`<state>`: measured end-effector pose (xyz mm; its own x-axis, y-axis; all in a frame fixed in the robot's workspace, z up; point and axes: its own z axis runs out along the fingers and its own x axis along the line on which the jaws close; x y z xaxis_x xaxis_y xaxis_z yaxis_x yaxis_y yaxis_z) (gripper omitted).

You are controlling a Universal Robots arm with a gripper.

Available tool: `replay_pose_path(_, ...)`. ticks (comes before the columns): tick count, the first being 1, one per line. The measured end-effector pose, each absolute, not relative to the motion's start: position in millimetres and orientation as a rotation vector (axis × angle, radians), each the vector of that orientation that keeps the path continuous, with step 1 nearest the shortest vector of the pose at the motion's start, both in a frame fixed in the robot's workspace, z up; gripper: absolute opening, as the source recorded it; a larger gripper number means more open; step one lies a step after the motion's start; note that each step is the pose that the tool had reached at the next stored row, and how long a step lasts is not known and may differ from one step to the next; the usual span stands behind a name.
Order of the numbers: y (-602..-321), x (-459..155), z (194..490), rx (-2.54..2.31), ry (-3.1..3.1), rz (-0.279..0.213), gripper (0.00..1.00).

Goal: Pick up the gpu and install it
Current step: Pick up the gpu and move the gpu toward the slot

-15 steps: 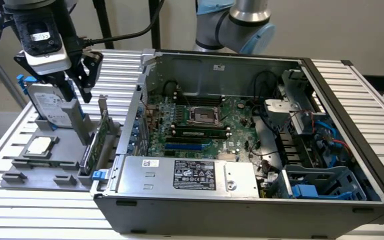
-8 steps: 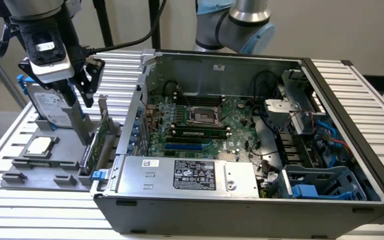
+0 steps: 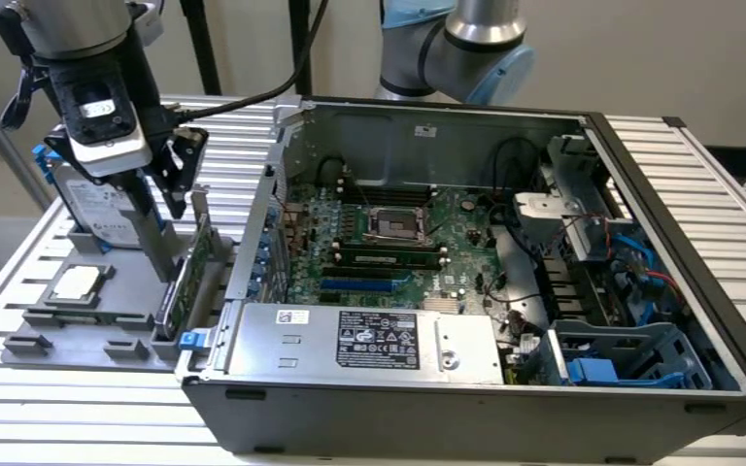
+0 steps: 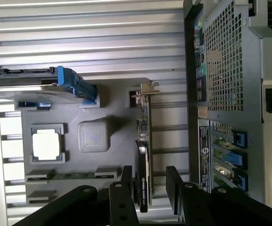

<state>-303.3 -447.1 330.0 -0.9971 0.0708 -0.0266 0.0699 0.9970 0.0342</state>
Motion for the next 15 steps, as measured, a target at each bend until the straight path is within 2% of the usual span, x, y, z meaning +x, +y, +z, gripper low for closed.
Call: replay_pose_path(15,-447.6,-301.9,302.9,0.11,3.111,0.052,0.42)
